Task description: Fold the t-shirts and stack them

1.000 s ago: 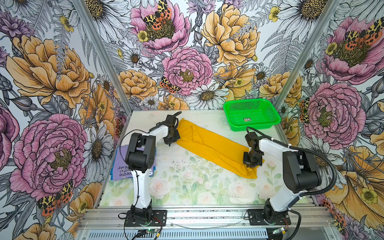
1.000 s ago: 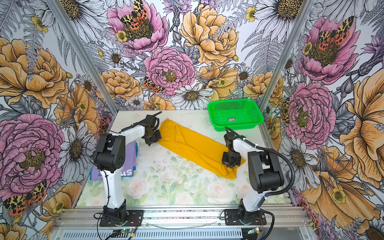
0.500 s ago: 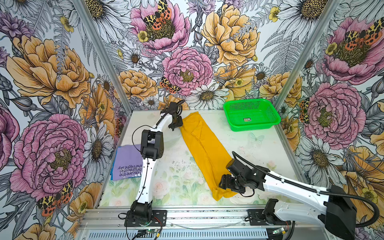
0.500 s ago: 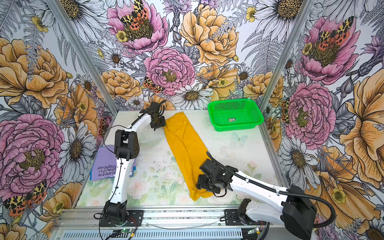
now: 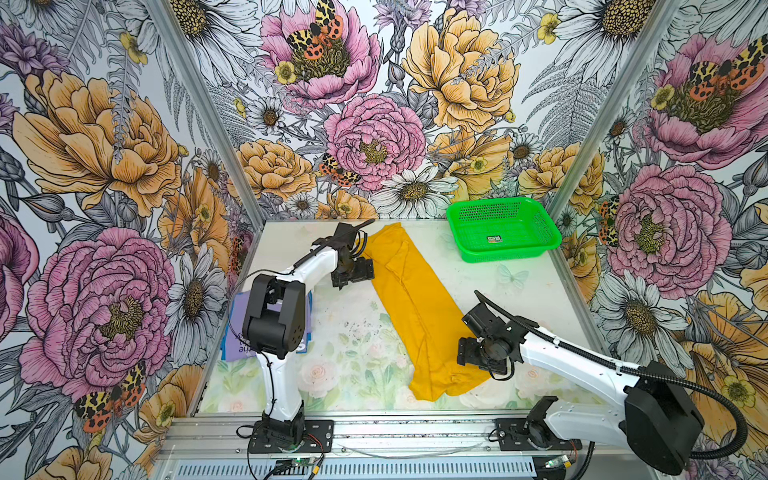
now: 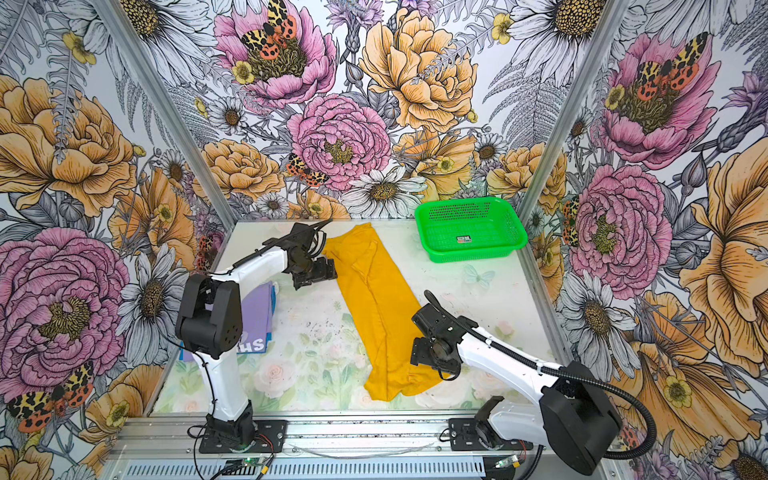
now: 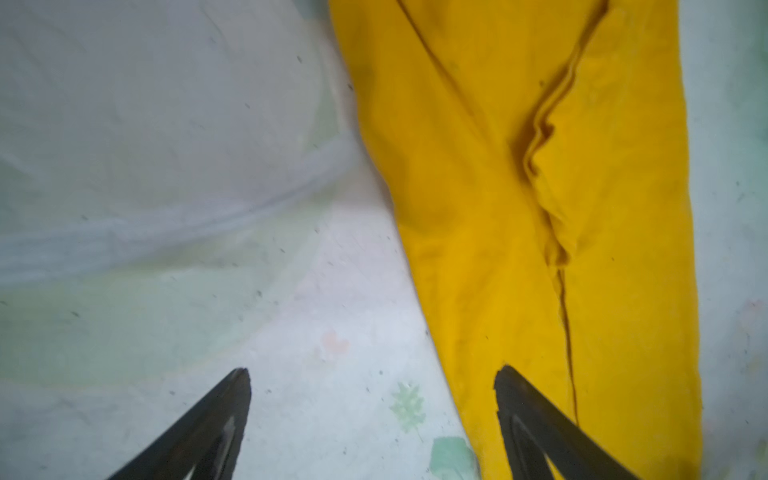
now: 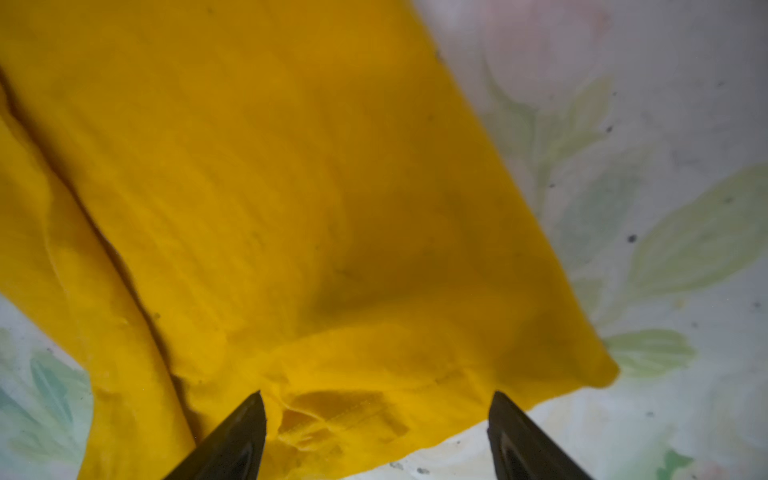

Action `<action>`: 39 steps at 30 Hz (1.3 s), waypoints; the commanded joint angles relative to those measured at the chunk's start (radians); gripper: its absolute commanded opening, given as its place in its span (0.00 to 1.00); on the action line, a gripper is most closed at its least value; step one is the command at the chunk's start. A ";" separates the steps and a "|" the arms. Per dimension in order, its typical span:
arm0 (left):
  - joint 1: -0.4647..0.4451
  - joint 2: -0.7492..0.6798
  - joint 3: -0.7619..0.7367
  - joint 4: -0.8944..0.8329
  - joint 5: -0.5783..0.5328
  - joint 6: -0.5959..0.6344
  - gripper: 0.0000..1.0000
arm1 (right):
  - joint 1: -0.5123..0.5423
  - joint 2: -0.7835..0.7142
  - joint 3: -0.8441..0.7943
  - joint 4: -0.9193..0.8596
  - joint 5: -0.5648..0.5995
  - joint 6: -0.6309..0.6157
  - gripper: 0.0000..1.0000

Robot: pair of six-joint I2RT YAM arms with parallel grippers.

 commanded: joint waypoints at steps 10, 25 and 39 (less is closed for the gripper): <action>-0.081 0.180 0.065 0.129 -0.033 -0.146 0.65 | -0.072 0.108 0.017 -0.061 0.057 -0.165 0.78; 0.031 0.525 0.515 -0.032 -0.052 -0.127 0.08 | 0.129 0.317 0.057 0.087 -0.179 -0.089 0.16; 0.134 0.595 0.786 -0.202 0.071 0.032 0.44 | 0.415 0.322 0.199 0.229 -0.143 0.173 0.41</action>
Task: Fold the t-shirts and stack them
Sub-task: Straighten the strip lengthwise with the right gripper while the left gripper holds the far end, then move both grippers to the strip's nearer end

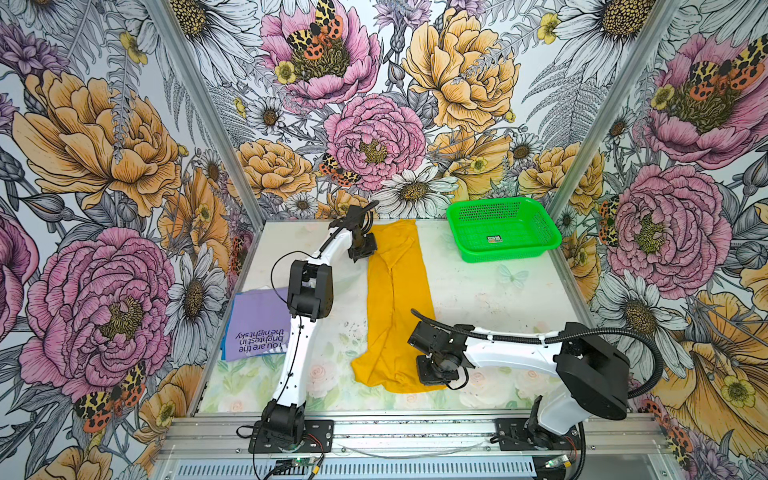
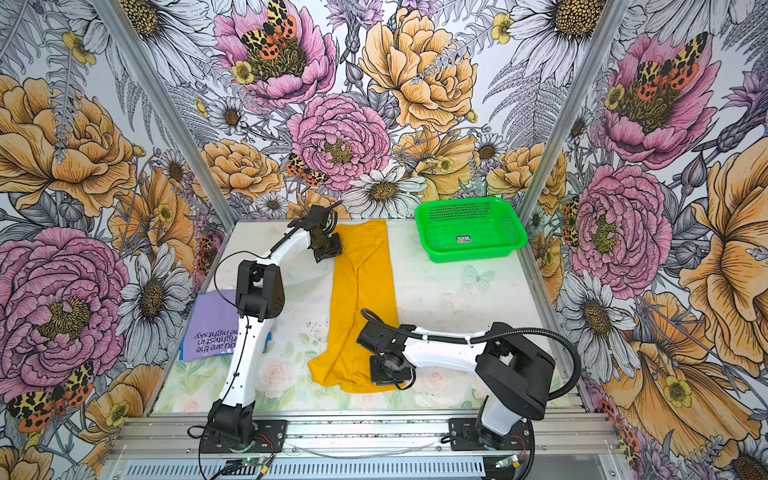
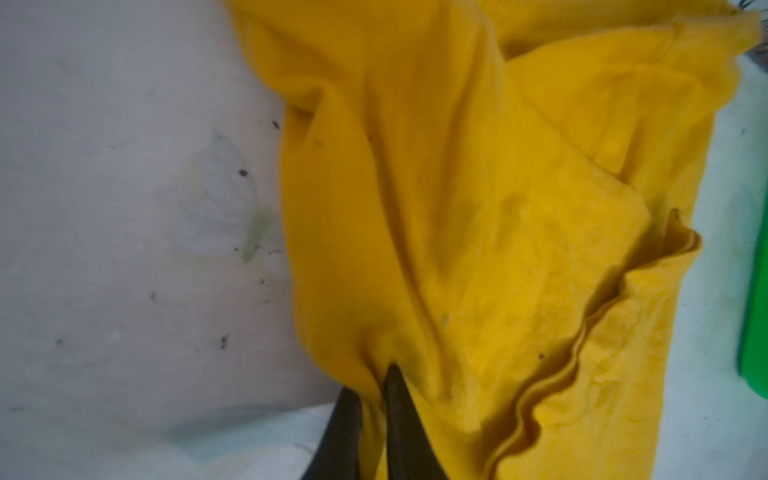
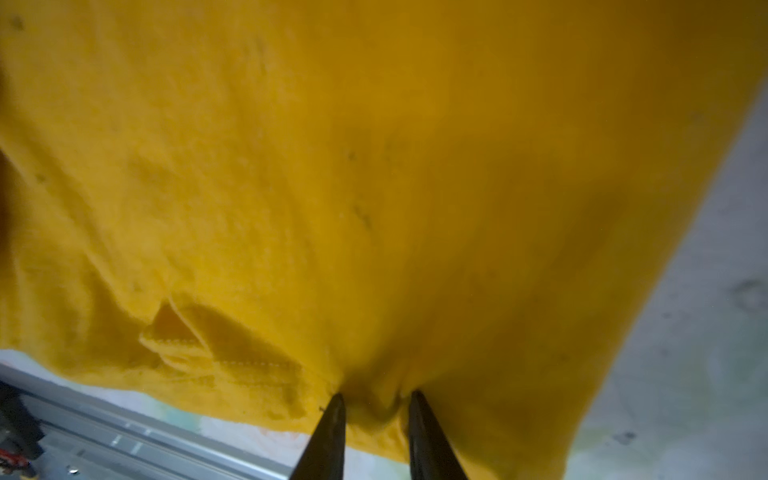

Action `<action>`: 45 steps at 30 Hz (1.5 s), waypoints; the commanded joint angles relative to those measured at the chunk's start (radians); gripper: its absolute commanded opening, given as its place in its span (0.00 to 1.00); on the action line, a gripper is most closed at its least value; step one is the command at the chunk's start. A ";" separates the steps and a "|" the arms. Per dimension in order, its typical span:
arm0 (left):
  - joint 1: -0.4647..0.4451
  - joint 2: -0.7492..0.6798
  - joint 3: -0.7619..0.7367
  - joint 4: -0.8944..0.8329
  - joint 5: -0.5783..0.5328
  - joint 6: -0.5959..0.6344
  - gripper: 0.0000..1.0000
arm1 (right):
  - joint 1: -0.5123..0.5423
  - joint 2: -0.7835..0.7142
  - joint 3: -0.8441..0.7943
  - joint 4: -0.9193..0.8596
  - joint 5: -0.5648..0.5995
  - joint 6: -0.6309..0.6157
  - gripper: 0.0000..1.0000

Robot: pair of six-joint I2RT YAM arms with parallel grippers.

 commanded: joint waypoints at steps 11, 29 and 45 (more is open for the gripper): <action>-0.057 -0.830 -1.073 0.163 0.000 -0.042 0.81 | -0.135 -0.233 0.043 -0.057 -0.022 -0.100 0.81; -0.282 -1.478 -1.835 0.427 0.133 -0.322 0.66 | -0.313 -0.213 0.132 -0.101 -0.120 -0.385 0.84; -0.479 -1.578 -1.819 0.271 0.046 -0.420 0.31 | -0.331 -0.269 0.064 -0.103 -0.101 -0.393 0.85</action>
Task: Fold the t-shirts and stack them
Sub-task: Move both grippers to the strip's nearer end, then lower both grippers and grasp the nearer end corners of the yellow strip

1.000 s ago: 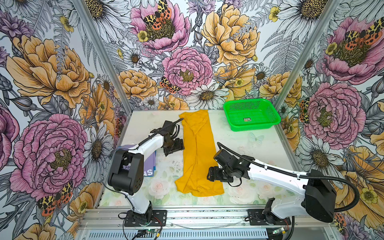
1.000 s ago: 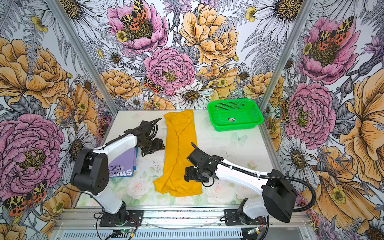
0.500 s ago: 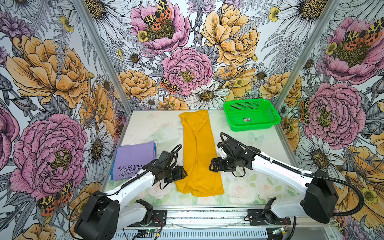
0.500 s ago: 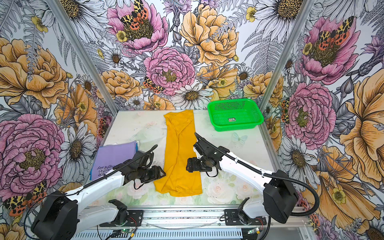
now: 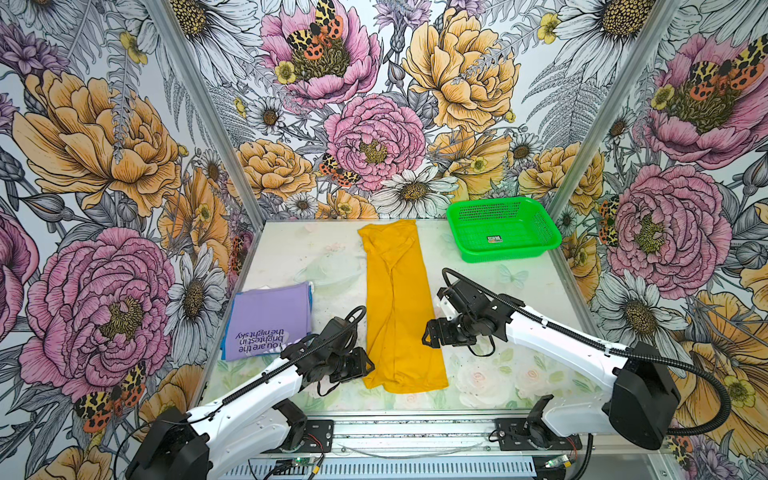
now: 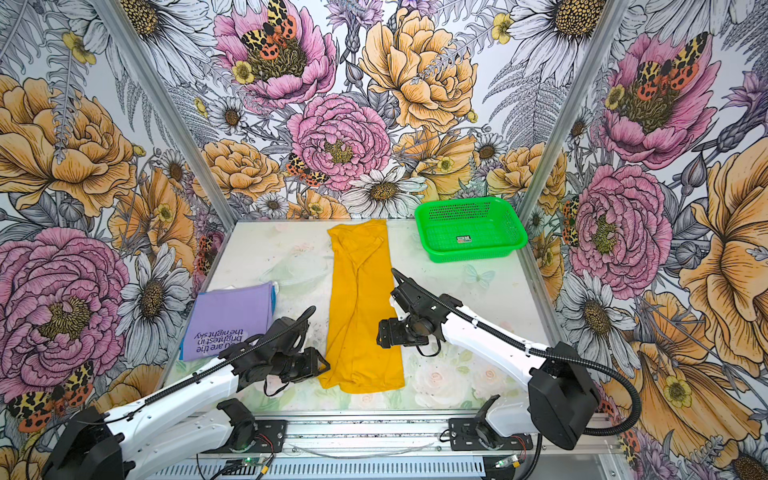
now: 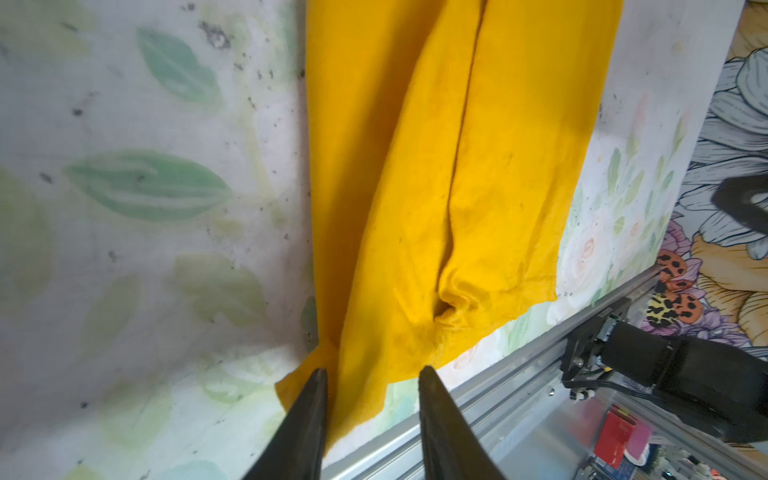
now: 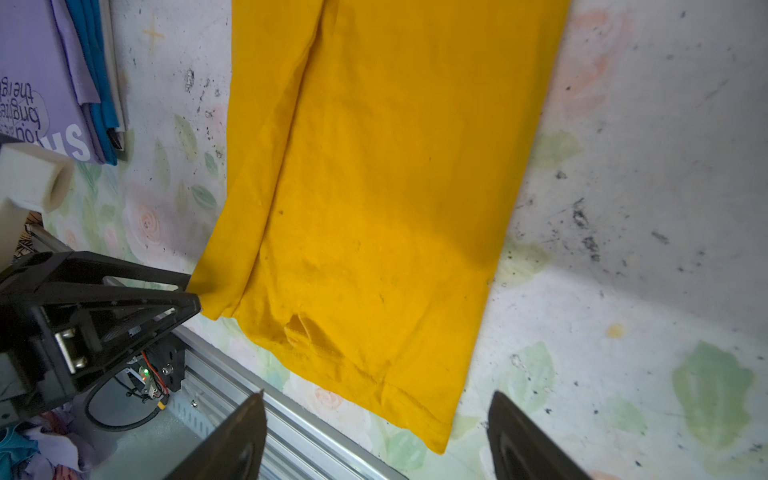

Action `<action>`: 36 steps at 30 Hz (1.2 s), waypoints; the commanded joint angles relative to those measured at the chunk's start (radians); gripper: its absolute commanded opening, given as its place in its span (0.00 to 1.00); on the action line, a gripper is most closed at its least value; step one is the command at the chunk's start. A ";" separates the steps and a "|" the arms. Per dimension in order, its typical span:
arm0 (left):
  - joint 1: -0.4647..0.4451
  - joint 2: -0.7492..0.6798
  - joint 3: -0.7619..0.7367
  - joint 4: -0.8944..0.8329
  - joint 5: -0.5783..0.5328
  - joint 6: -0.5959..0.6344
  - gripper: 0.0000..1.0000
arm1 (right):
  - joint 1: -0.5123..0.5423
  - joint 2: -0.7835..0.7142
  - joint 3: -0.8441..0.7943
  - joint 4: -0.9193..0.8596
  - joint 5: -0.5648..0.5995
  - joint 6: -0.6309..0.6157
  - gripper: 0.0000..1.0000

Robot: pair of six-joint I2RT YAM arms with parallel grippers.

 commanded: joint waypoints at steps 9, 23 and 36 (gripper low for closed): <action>-0.255 0.174 0.316 -0.217 -0.260 -0.059 0.00 | -0.004 -0.017 -0.022 0.003 0.031 -0.012 0.85; -0.382 0.312 0.496 -0.318 -0.375 -0.111 0.99 | -0.010 0.056 -0.021 0.006 0.094 -0.024 0.85; -0.205 0.061 0.169 -0.154 -0.223 -0.101 0.64 | 0.199 0.233 0.076 0.073 0.060 -0.027 0.65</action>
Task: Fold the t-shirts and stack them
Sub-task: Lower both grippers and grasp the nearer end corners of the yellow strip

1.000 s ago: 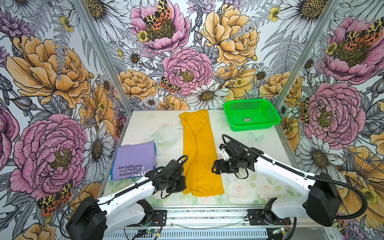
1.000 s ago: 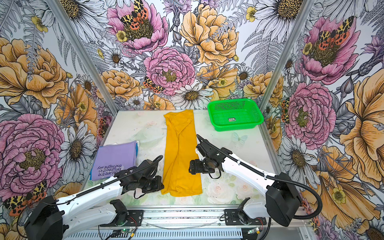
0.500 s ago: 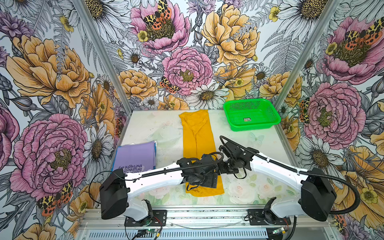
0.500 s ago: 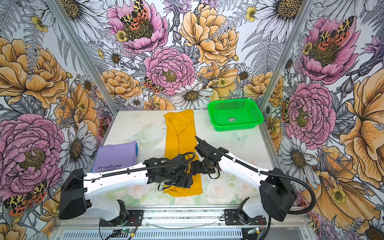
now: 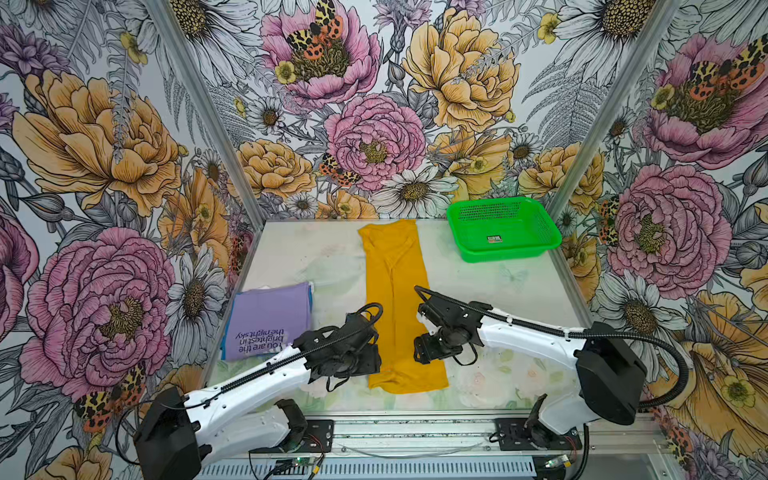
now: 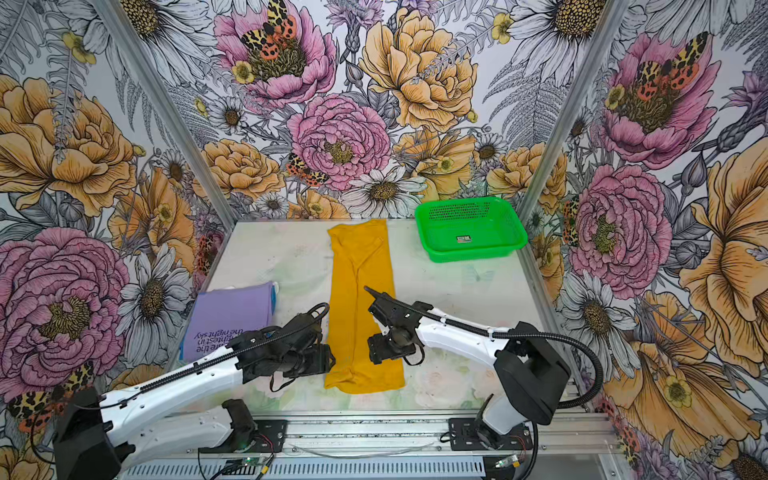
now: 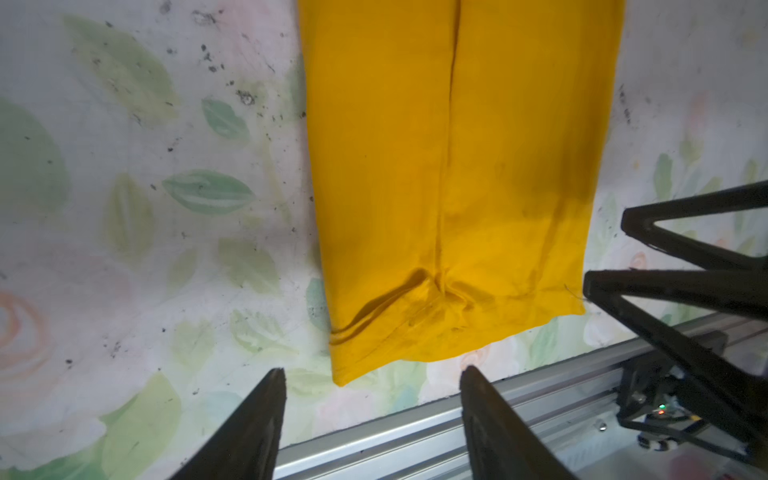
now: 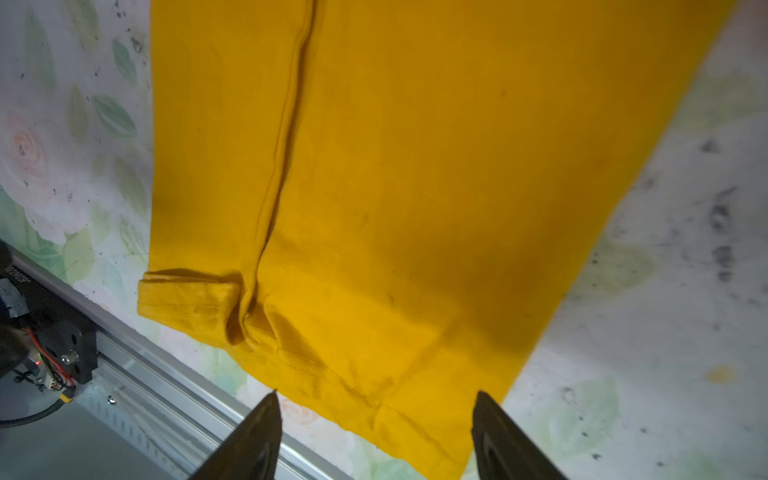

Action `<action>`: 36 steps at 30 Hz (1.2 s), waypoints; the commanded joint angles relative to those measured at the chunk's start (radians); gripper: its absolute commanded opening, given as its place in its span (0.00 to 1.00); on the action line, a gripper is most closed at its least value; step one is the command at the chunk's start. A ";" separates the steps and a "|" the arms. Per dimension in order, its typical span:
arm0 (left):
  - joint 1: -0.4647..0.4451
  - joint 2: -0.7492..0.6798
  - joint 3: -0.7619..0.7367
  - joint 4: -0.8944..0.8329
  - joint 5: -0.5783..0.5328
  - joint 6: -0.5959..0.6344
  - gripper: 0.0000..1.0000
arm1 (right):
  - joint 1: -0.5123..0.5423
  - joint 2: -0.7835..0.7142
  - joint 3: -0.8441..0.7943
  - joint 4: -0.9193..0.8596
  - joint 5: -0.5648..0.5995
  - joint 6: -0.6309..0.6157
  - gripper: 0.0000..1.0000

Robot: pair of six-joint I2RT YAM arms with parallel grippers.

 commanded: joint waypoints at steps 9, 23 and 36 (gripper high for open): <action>-0.030 0.026 -0.186 0.230 0.087 -0.088 0.51 | 0.061 -0.062 -0.068 0.060 0.046 0.108 0.58; -0.176 0.019 -0.232 0.275 0.034 -0.271 0.00 | 0.030 -0.355 -0.399 0.038 0.004 0.261 0.56; -0.190 0.044 -0.224 0.272 0.009 -0.278 0.40 | 0.029 -0.329 -0.425 0.047 -0.003 0.231 0.36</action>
